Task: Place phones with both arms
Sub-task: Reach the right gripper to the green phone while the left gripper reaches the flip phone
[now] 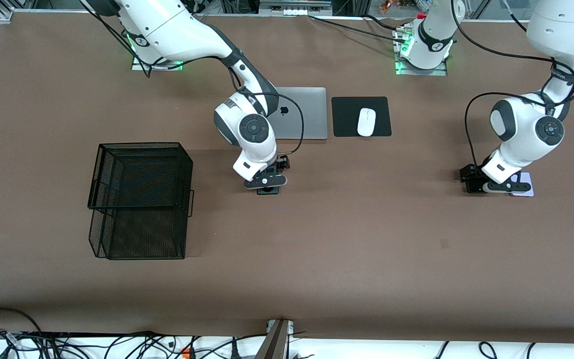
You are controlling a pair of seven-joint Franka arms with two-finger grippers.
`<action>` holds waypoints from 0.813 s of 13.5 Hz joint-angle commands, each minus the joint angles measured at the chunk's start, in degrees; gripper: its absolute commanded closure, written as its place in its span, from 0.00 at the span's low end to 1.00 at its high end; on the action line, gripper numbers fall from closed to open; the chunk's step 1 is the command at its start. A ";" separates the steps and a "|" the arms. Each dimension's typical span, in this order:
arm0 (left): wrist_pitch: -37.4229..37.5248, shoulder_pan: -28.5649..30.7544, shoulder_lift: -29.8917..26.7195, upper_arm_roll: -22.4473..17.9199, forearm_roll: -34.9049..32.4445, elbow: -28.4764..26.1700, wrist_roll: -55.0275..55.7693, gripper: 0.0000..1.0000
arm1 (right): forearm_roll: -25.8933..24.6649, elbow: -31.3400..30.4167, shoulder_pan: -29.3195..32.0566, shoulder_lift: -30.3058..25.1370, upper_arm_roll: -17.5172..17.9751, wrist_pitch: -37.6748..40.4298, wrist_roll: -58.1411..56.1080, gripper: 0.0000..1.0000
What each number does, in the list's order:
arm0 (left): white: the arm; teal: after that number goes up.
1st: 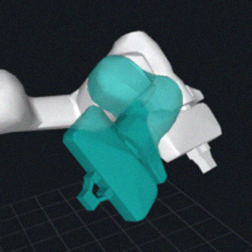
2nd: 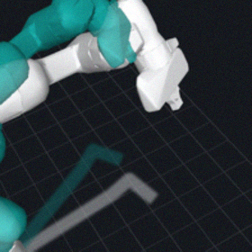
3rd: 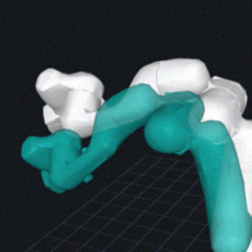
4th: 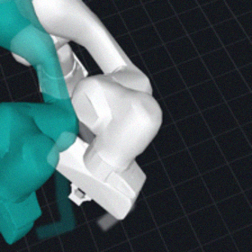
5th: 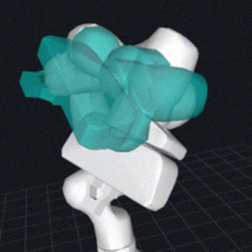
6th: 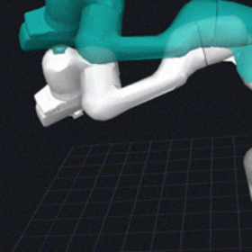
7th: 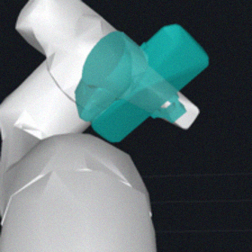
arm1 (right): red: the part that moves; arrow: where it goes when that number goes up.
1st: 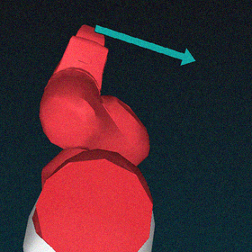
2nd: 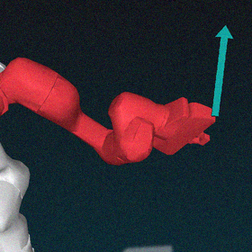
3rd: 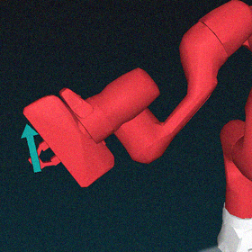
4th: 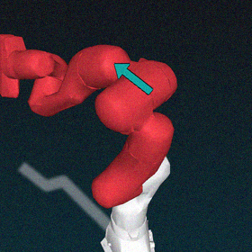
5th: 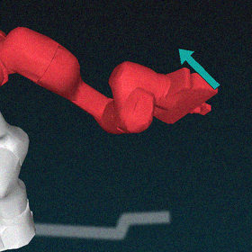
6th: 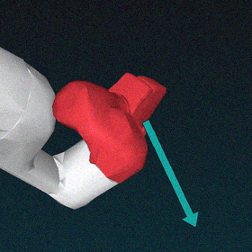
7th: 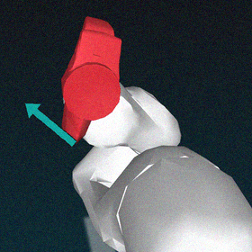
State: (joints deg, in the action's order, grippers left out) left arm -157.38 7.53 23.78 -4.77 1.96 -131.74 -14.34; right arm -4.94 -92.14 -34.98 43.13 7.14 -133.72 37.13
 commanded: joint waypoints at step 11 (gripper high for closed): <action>-0.56 0.82 0.65 0.64 0.76 0.96 -1.39 0.00 | -1.48 -2.61 -1.23 0.02 -1.51 -4.88 3.83 0.00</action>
State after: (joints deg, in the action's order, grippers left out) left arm -157.47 7.58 23.81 -4.75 1.96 -131.66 -14.40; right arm -5.28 -93.83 -35.55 43.22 6.09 -137.04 39.48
